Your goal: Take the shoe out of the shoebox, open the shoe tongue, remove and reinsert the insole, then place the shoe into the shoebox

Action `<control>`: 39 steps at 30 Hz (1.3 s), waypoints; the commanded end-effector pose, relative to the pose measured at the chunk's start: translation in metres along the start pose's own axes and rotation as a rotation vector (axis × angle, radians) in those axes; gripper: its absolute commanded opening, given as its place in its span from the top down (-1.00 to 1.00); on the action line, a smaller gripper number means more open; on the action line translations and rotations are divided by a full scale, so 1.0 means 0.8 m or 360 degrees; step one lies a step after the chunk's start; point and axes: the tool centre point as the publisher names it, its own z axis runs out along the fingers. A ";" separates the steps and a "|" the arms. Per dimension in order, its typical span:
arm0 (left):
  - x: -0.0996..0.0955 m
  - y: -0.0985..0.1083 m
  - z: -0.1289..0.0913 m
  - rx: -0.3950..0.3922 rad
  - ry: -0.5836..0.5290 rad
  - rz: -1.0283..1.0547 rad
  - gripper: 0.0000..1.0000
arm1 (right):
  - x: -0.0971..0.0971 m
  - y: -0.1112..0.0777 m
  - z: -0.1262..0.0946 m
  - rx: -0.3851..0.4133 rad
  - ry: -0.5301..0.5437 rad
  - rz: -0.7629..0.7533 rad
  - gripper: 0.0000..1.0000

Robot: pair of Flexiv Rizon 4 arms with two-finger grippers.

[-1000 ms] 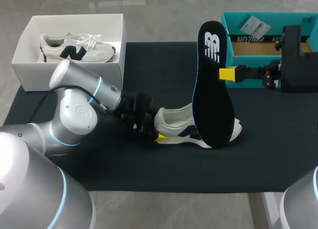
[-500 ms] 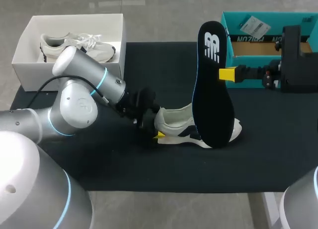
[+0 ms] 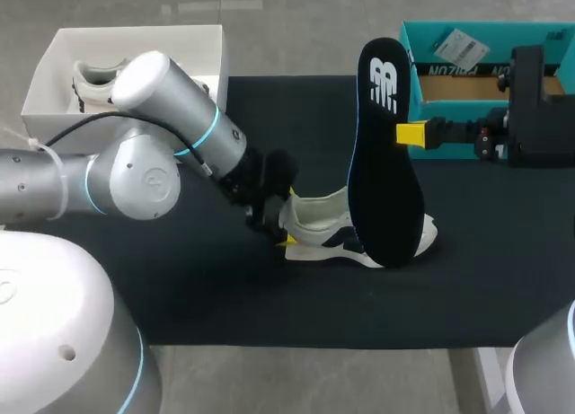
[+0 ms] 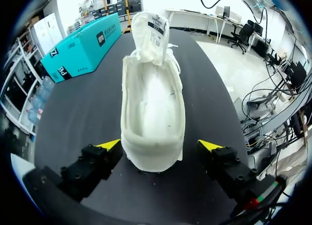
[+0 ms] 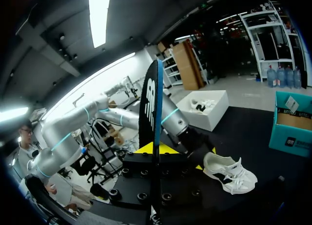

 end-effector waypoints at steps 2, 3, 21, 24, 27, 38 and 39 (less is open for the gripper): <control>-0.001 -0.003 -0.001 -0.0054 0.0002 -0.0001 -1.00 | 0.000 -0.001 0.003 -0.0003 -0.0003 0.0001 1.00; -0.001 -0.003 -0.001 -0.0054 0.0002 -0.0001 -1.00 | 0.000 -0.001 0.003 -0.0003 -0.0003 0.0001 1.00; -0.004 0.004 -0.011 -0.0180 0.0010 -0.0040 -1.00 | 0.000 -0.001 0.003 -0.0003 -0.0003 0.0001 1.00; -0.005 0.009 -0.015 -0.0221 0.0017 -0.0077 -1.00 | 0.000 -0.001 0.003 -0.0003 -0.0003 0.0001 1.00; -0.005 0.009 -0.022 -0.0258 0.0008 -0.0093 -1.00 | 0.000 -0.001 0.003 -0.0003 -0.0003 0.0001 1.00; -0.004 -0.012 -0.050 -0.0529 -0.0059 -0.0099 -1.00 | 0.000 -0.001 0.003 -0.0003 -0.0003 0.0001 1.00; -0.005 -0.014 -0.051 -0.0557 -0.0048 -0.0101 -1.00 | 0.000 -0.001 0.003 -0.0003 -0.0003 0.0001 1.00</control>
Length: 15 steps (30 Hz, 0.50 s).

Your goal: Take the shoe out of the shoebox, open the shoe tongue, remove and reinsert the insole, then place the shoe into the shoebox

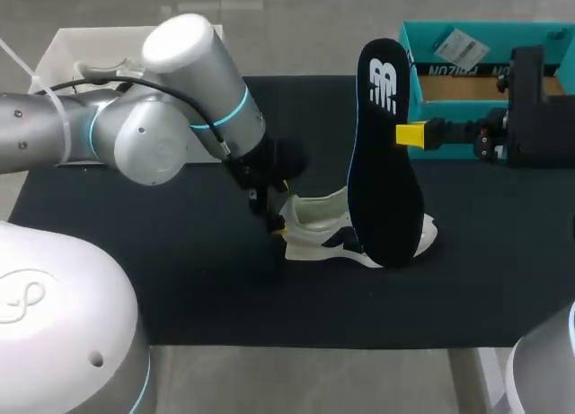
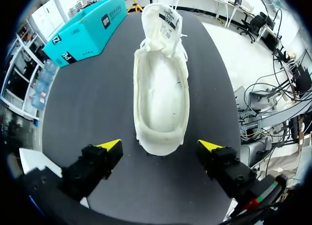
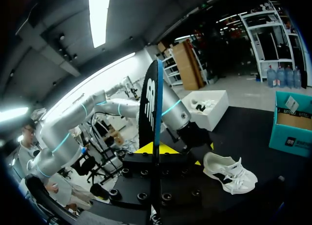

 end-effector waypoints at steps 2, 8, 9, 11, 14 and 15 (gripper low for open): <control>0.003 -0.015 -0.018 -0.0229 -0.0007 0.0002 -1.00 | 0.000 -0.001 0.003 -0.0001 -0.0002 0.0001 1.00; 0.005 -0.028 -0.029 -0.0349 -0.0029 0.0044 -1.00 | 0.000 -0.001 0.003 -0.0001 -0.0002 0.0001 1.00; 0.005 -0.029 -0.029 -0.0362 -0.0043 0.0038 -1.00 | 0.000 -0.001 0.003 -0.0001 -0.0002 0.0001 1.00; 0.005 -0.029 -0.030 -0.0390 -0.0039 0.0058 -1.00 | 0.000 -0.001 0.003 -0.0001 -0.0002 0.0001 1.00; 0.005 -0.029 -0.030 -0.0432 -0.0050 0.0073 -1.00 | 0.000 -0.001 0.003 -0.0001 -0.0002 0.0001 1.00; 0.005 -0.029 -0.030 -0.0435 -0.0051 0.0071 -1.00 | 0.000 -0.001 0.003 -0.0001 -0.0002 0.0001 1.00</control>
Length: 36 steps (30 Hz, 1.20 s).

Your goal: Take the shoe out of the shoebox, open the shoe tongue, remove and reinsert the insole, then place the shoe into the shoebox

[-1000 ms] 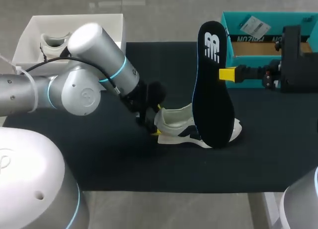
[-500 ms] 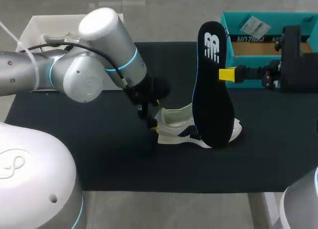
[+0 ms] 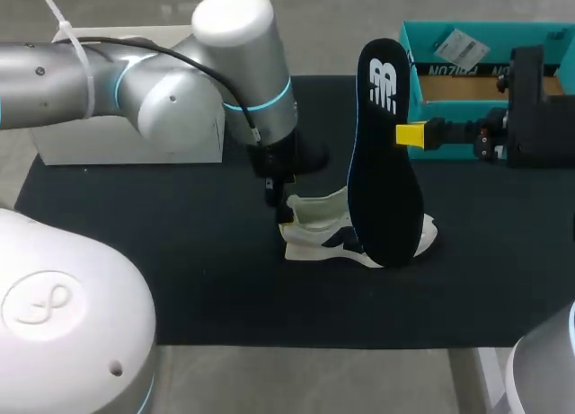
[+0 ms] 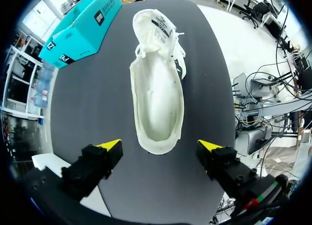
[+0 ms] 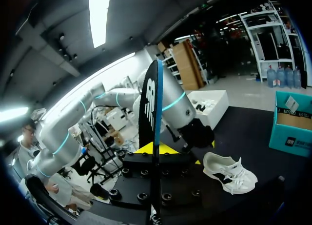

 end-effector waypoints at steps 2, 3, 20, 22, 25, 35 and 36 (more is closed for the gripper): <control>0.000 -0.005 -0.001 -0.0153 0.0000 -0.0005 -1.00 | 0.000 -0.001 0.003 -0.0001 -0.0002 0.0001 1.00; -0.001 -0.006 -0.001 -0.0154 0.0003 -0.0007 -1.00 | 0.000 -0.001 0.003 -0.0001 -0.0002 0.0001 1.00; 0.000 -0.006 -0.002 -0.0276 0.0028 -0.0067 -1.00 | 0.000 -0.001 0.003 -0.0001 -0.0002 0.0001 1.00; 0.000 -0.006 -0.002 -0.0276 0.0028 -0.0067 -1.00 | 0.000 -0.001 0.003 -0.0001 -0.0002 0.0001 1.00; 0.000 -0.006 -0.002 -0.0276 0.0028 -0.0067 -1.00 | 0.000 -0.001 0.003 -0.0001 -0.0002 0.0001 1.00; 0.000 -0.006 -0.002 -0.0276 0.0028 -0.0067 -1.00 | 0.000 -0.001 0.003 -0.0001 -0.0002 0.0001 1.00; 0.000 -0.006 -0.002 -0.0276 0.0028 -0.0067 -1.00 | 0.000 -0.001 0.003 -0.0001 -0.0002 0.0001 1.00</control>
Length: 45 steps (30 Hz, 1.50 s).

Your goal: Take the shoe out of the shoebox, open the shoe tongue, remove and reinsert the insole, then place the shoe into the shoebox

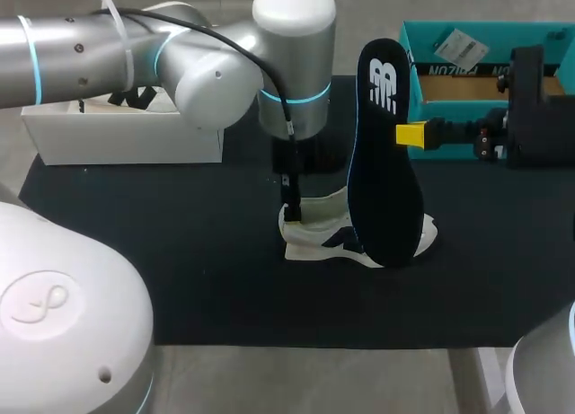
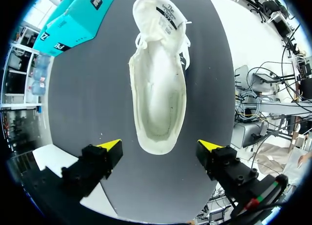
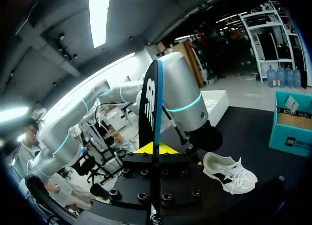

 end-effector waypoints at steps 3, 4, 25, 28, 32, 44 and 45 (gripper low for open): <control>0.000 -0.001 0.001 -0.0003 -0.0002 0.0000 -1.00 | 0.000 -0.001 0.003 -0.0001 -0.0002 0.0001 1.00; 0.000 -0.001 0.001 -0.0003 -0.0002 0.0000 -1.00 | 0.000 -0.001 0.003 -0.0001 -0.0002 0.0001 1.00; -0.021 -0.022 -0.004 0.0114 0.0043 0.0004 -1.00 | 0.000 -0.001 0.003 -0.0001 -0.0002 0.0001 1.00; -0.030 -0.035 -0.002 0.0119 0.0037 0.0021 -1.00 | 0.000 -0.001 0.003 -0.0001 -0.0002 0.0001 1.00; -0.043 -0.055 0.007 0.0137 0.0024 0.0041 -1.00 | 0.000 -0.001 0.003 -0.0001 -0.0002 0.0001 1.00; -0.062 -0.104 0.038 0.0173 0.0114 0.0065 -1.00 | 0.000 -0.001 0.003 -0.0001 -0.0002 0.0001 1.00; -0.063 -0.108 0.039 0.0169 0.0110 0.0070 -1.00 | 0.000 -0.001 0.003 -0.0001 -0.0002 0.0001 1.00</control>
